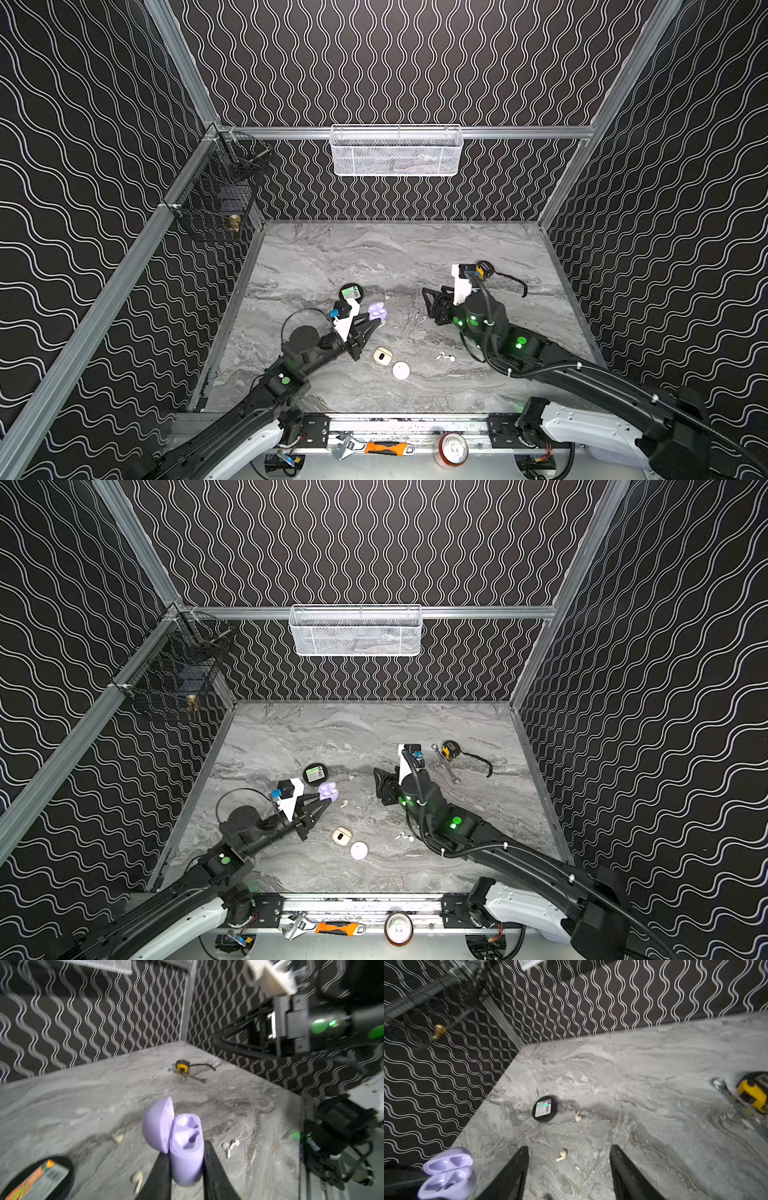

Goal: Insert wireless bluetooth earbuds into charging case
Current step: Pick up the wireless bluetooth earbud from the center of the table.

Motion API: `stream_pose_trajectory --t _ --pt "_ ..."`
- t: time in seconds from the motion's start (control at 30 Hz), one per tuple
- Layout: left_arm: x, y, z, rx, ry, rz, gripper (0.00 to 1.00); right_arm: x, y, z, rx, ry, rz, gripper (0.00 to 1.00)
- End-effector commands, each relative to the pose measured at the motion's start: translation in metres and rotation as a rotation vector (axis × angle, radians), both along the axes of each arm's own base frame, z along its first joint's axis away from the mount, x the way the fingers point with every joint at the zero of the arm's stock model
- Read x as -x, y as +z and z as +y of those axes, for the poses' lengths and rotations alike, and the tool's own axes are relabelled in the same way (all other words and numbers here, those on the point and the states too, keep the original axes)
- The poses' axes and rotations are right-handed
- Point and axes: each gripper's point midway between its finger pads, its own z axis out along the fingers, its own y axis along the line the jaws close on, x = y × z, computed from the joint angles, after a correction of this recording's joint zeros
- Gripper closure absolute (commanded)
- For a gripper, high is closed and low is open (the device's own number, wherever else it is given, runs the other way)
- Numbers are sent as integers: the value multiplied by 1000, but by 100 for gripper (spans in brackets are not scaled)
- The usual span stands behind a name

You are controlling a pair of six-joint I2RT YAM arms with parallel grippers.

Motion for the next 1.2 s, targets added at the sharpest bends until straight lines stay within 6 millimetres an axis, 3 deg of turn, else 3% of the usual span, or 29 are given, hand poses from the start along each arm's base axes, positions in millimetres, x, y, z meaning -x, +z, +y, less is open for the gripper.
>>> stream_pose_trajectory --t 0.0,0.17,0.47,0.53,0.77,0.87,1.17 --pt "-15 -4 18 -87 123 -87 100 1 -40 15 1 21 136 36" --pt "-24 -18 33 -126 216 -87 100 -6 -96 52 67 94 292 40" --pt "-34 -23 62 -106 359 -64 100 -15 -151 98 148 189 437 43" --pt "-36 -23 67 -91 378 -61 100 -21 -154 107 160 189 447 44" --pt "-48 -37 82 -2 415 27 100 -26 -172 122 273 153 455 46" --pt "-50 -31 75 7 358 23 100 -26 -187 123 342 128 469 46" --pt "-51 -29 77 6 362 18 100 -30 -206 119 420 86 479 47"
